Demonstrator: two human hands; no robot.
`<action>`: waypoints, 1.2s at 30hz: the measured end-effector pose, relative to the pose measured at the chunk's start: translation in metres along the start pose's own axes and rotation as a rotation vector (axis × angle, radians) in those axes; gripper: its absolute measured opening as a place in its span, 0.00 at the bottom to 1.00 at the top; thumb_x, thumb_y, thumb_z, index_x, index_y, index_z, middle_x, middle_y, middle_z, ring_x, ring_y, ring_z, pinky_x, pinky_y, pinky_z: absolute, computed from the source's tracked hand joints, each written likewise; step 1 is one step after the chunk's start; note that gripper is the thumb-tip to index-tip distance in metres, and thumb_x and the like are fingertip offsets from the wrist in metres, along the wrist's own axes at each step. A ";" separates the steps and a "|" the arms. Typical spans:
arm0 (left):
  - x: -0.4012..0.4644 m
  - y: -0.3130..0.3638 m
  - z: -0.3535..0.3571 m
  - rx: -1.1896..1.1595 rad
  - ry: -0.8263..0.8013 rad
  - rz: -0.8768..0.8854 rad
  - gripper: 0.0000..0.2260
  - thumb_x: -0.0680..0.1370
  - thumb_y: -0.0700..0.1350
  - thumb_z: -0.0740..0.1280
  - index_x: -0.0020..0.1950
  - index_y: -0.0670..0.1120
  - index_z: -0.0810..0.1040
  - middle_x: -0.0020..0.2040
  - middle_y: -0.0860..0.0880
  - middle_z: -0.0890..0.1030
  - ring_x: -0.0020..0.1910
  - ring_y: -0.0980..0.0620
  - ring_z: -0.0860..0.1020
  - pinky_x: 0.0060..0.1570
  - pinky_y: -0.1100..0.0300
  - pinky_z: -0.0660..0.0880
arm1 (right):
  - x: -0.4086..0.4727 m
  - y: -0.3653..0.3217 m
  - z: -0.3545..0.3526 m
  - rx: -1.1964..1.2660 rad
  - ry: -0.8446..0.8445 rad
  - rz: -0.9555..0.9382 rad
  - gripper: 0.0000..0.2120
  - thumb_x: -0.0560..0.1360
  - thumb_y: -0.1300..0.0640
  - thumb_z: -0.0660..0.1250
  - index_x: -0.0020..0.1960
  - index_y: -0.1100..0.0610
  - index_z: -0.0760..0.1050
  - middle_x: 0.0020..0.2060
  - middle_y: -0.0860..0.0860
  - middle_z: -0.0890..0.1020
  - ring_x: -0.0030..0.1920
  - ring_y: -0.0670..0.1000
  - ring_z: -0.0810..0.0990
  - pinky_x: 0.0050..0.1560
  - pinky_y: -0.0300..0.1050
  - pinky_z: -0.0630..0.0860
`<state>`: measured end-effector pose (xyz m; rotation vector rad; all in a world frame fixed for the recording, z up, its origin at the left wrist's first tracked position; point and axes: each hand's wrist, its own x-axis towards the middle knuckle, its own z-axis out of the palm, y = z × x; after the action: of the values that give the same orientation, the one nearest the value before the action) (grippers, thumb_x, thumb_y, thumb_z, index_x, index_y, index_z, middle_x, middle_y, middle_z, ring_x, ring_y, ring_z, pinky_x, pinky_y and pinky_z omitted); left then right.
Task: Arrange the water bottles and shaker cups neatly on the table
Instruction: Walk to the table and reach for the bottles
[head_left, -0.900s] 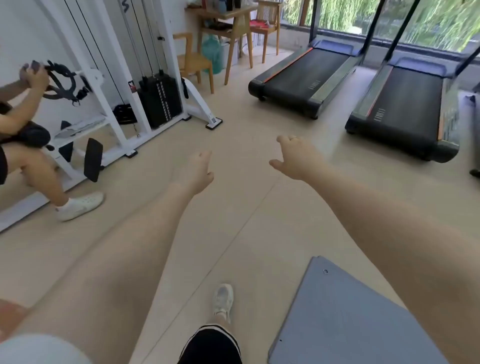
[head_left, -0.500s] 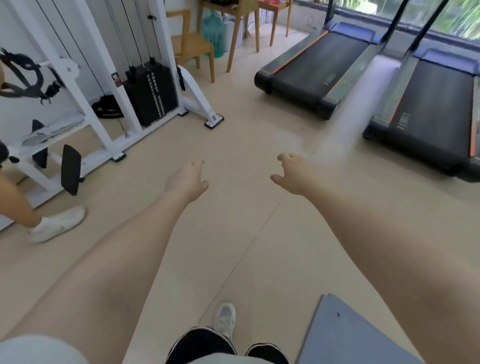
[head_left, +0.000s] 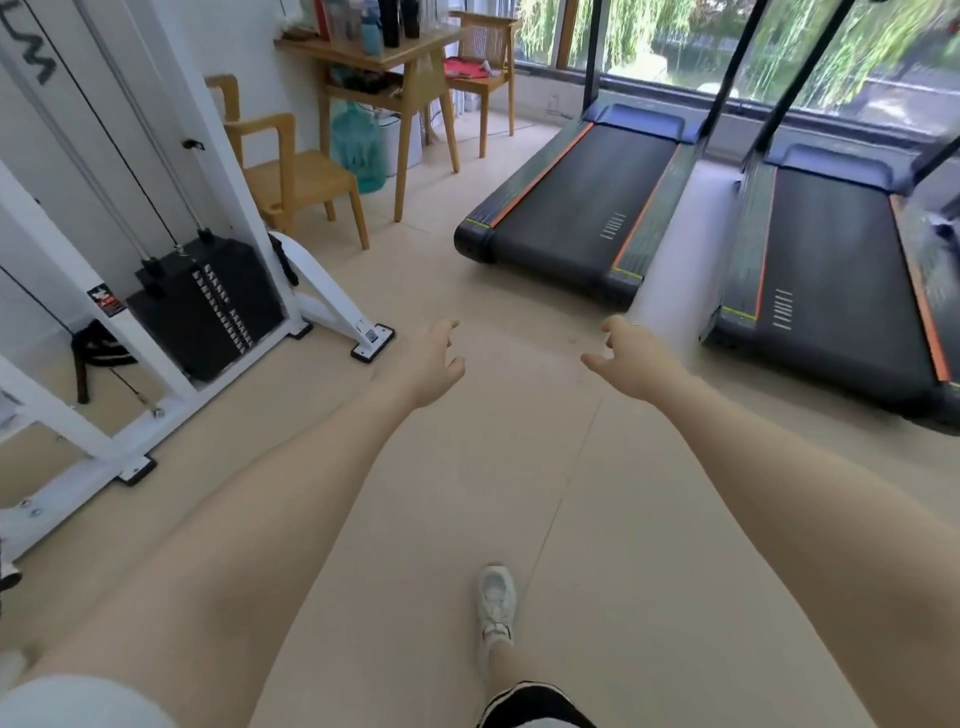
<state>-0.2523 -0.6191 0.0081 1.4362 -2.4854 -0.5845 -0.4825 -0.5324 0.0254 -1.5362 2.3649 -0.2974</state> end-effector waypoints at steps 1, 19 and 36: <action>0.029 -0.004 -0.001 0.051 -0.027 0.006 0.23 0.77 0.46 0.59 0.71 0.45 0.61 0.65 0.45 0.73 0.61 0.44 0.72 0.55 0.51 0.72 | 0.031 -0.001 -0.005 -0.005 -0.011 -0.009 0.26 0.76 0.50 0.62 0.69 0.62 0.61 0.66 0.60 0.71 0.64 0.61 0.70 0.60 0.52 0.68; 0.472 -0.223 -0.134 0.098 0.117 -0.285 0.22 0.77 0.43 0.59 0.71 0.43 0.60 0.52 0.42 0.80 0.44 0.44 0.76 0.40 0.53 0.73 | 0.553 -0.201 -0.025 -0.134 -0.095 -0.400 0.24 0.76 0.50 0.61 0.68 0.59 0.62 0.63 0.59 0.74 0.60 0.60 0.74 0.55 0.53 0.73; 0.972 -0.313 -0.215 0.235 0.043 -0.047 0.19 0.78 0.45 0.59 0.69 0.46 0.65 0.58 0.47 0.78 0.49 0.48 0.78 0.42 0.58 0.76 | 1.034 -0.286 -0.071 0.017 -0.119 -0.185 0.23 0.77 0.52 0.60 0.68 0.61 0.62 0.64 0.60 0.73 0.61 0.59 0.74 0.59 0.52 0.73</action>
<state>-0.4165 -1.6486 0.0496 1.5737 -2.5616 -0.2727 -0.6578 -1.5931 0.0425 -1.7185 2.1291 -0.2584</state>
